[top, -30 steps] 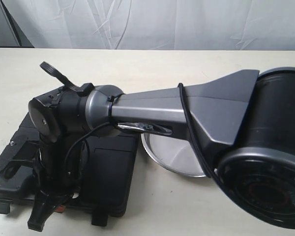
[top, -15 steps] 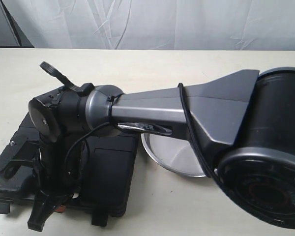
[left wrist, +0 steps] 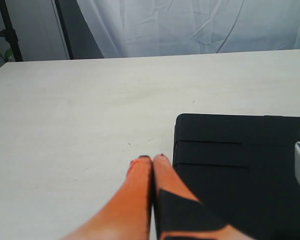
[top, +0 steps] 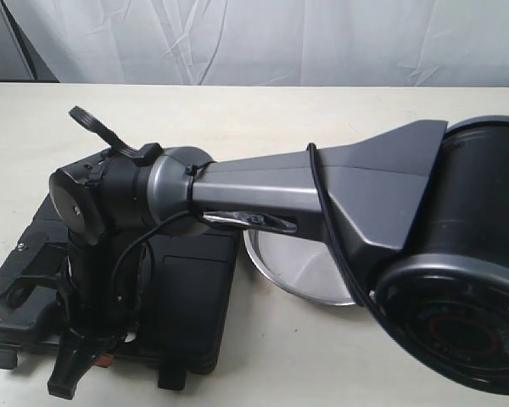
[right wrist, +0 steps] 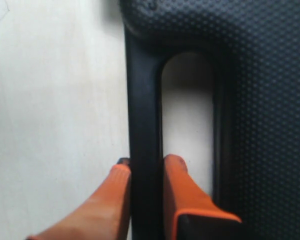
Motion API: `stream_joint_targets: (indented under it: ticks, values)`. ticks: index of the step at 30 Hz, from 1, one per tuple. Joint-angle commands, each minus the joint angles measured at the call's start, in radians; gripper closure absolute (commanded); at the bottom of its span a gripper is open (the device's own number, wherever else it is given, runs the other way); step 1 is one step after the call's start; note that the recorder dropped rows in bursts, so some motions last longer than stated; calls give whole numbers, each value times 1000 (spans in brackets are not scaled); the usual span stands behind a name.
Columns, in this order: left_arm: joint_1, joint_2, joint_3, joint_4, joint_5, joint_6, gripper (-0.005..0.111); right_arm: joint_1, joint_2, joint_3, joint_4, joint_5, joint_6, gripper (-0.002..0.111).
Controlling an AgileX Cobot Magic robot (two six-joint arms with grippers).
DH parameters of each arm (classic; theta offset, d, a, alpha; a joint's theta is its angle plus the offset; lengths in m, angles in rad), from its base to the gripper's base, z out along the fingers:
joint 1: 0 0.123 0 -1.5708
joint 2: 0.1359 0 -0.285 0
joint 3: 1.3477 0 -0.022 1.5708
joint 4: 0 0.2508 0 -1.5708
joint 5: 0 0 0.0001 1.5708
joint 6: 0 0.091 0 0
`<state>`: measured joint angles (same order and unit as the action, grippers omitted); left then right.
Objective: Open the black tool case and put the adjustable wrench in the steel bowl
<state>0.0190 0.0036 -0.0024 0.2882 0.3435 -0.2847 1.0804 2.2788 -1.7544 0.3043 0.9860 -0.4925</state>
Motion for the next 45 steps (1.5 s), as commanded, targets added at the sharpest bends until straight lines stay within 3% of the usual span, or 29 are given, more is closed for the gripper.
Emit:
stream_joint_targets:
  ticks: [1, 11, 16, 18, 20, 23, 27, 28, 45]
  values:
    - [2, -4, 2, 5, -7, -1, 107, -7, -11, -4, 17, 10, 19, 108]
    - [2, -4, 2, 5, -7, -1, 107, -7, -11, -4, 19, -34, 19, 104]
    - [2, -4, 2, 5, -7, -1, 107, -7, -11, -4, 19, -42, 21, 72]
    - [2, -4, 2, 5, -7, -1, 107, -7, -11, -4, 19, -42, 21, 65]
    - [2, -4, 2, 5, -7, -1, 107, -7, -11, -4, 19, -40, 21, 67]
    - [2, -4, 2, 5, -7, -1, 107, -7, -11, -4, 19, -36, 21, 80]
    - [2, -4, 2, 5, -7, -1, 107, -7, -11, -4, 19, -33, 21, 106]
    - [2, -4, 2, 5, -7, -1, 107, -7, -11, -4, 19, -32, 21, 109]
    - [2, -4, 2, 5, -7, -1, 107, -7, -58, -4, 19, -24, 21, 109]
